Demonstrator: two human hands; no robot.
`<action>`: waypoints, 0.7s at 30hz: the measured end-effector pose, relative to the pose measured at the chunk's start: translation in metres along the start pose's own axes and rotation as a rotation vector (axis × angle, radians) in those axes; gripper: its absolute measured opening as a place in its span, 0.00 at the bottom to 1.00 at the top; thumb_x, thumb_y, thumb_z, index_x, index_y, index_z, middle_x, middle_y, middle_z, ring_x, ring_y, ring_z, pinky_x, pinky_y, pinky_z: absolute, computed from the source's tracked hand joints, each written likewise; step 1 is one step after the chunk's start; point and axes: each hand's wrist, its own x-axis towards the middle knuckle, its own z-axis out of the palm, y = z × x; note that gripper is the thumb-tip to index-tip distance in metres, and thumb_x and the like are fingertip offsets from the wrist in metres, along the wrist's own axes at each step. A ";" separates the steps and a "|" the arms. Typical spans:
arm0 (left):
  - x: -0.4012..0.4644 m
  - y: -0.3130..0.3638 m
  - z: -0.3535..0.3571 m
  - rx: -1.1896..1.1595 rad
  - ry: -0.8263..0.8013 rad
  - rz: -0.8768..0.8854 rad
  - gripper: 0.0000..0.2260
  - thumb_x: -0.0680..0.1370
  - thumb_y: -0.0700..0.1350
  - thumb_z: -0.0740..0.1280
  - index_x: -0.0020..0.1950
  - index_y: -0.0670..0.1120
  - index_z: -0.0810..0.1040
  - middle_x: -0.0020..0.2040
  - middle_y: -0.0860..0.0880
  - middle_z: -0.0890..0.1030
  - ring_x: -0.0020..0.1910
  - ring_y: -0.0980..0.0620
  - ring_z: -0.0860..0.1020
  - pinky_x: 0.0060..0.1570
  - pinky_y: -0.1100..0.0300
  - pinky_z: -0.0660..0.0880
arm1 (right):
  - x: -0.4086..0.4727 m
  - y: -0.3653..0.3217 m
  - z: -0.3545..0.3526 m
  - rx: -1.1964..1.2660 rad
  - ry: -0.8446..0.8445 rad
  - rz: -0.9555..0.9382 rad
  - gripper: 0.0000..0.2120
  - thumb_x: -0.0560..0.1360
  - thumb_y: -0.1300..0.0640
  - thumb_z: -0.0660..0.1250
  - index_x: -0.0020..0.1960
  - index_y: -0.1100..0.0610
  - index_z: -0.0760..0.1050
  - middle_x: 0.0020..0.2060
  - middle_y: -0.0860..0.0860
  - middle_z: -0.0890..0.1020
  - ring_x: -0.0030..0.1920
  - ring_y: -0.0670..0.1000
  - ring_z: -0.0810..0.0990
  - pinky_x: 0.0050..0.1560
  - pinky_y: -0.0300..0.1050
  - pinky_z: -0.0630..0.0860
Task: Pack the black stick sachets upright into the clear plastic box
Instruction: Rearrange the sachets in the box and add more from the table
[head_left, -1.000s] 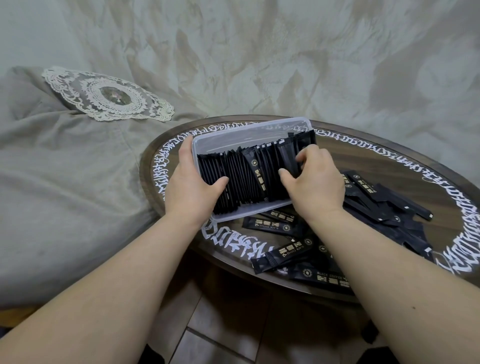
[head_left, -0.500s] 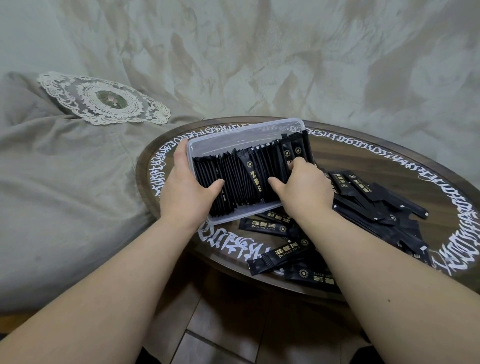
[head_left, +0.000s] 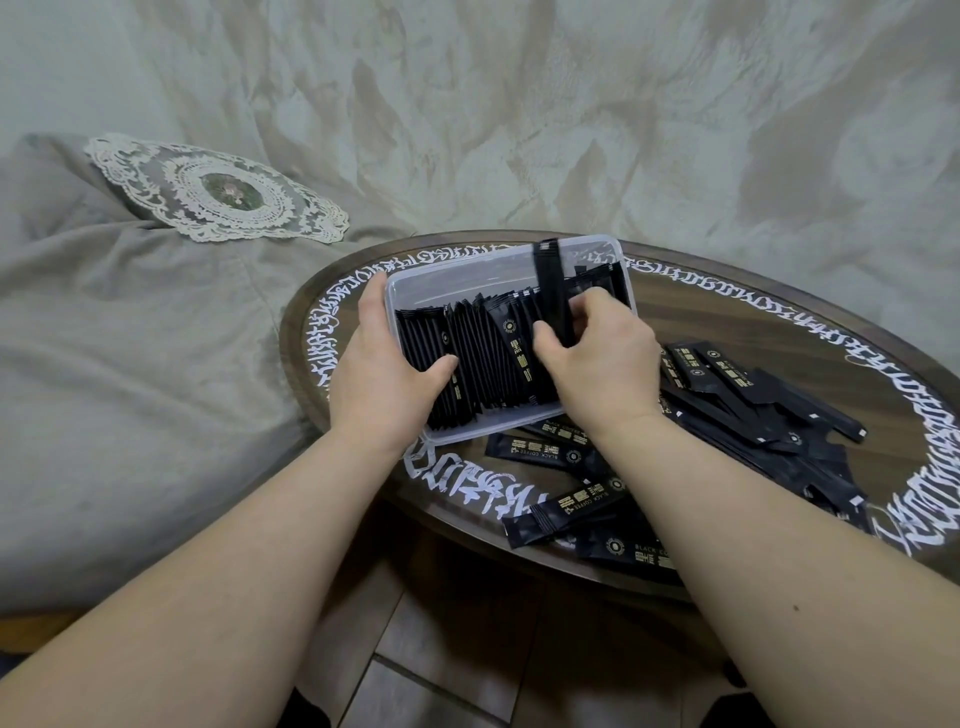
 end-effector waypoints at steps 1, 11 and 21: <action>0.000 0.000 0.000 -0.003 0.002 0.001 0.43 0.71 0.51 0.75 0.78 0.52 0.51 0.70 0.49 0.72 0.66 0.44 0.73 0.60 0.52 0.69 | -0.002 -0.004 0.003 -0.007 -0.034 -0.032 0.13 0.73 0.45 0.67 0.51 0.53 0.74 0.46 0.49 0.80 0.47 0.53 0.78 0.45 0.44 0.69; 0.000 -0.002 0.000 0.001 -0.006 -0.003 0.43 0.71 0.51 0.74 0.77 0.53 0.50 0.69 0.49 0.72 0.65 0.45 0.73 0.59 0.54 0.69 | -0.013 -0.019 0.035 -0.133 -0.333 -0.075 0.24 0.74 0.38 0.64 0.58 0.56 0.70 0.49 0.52 0.79 0.51 0.56 0.78 0.47 0.48 0.75; 0.001 -0.004 0.000 -0.006 -0.007 0.010 0.44 0.70 0.52 0.75 0.77 0.54 0.50 0.70 0.49 0.72 0.65 0.45 0.73 0.58 0.54 0.69 | -0.020 -0.013 0.034 -0.091 -0.373 -0.154 0.20 0.74 0.41 0.65 0.60 0.52 0.71 0.46 0.48 0.80 0.48 0.52 0.79 0.49 0.51 0.77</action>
